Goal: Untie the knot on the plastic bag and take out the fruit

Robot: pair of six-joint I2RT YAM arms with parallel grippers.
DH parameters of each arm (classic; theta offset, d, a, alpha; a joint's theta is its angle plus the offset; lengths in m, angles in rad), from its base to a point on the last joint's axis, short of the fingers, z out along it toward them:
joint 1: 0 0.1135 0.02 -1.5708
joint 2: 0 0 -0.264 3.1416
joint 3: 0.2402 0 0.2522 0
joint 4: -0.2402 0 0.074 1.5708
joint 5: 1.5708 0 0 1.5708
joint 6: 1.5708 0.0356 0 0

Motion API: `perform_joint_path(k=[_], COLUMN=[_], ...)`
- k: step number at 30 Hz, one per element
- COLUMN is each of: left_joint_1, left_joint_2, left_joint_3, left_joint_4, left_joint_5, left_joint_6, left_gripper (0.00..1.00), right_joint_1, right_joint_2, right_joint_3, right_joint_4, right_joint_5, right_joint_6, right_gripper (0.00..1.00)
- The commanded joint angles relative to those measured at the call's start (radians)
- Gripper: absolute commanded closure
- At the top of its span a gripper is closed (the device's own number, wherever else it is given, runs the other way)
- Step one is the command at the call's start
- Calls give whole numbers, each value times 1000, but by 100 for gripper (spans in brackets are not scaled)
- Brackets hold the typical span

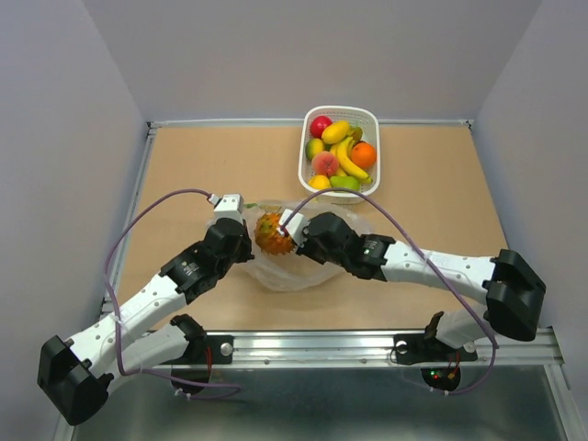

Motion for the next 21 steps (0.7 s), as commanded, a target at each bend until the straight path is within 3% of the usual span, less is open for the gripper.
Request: perform_joint_path(k=[1,11,21], left_joint_1=[4,6,6], left_joint_2=[-13,-59,-18], left_joint_3=[30,39,80], left_joint_4=[3,-3,20], left_joint_5=[-45,-88,-79], left_joint_6=[-13,-4,65], left_gripper=[100,100,100], right_joint_1=[9,10,9], right_joint_2=[-96,-282,-423], right_joint_3=[-29,-58,-12], right_joint_4=[-14,97,196], right_joint_5=[-161,-291,-235], right_joint_6=[63,153,188], right_gripper=[99,99,99])
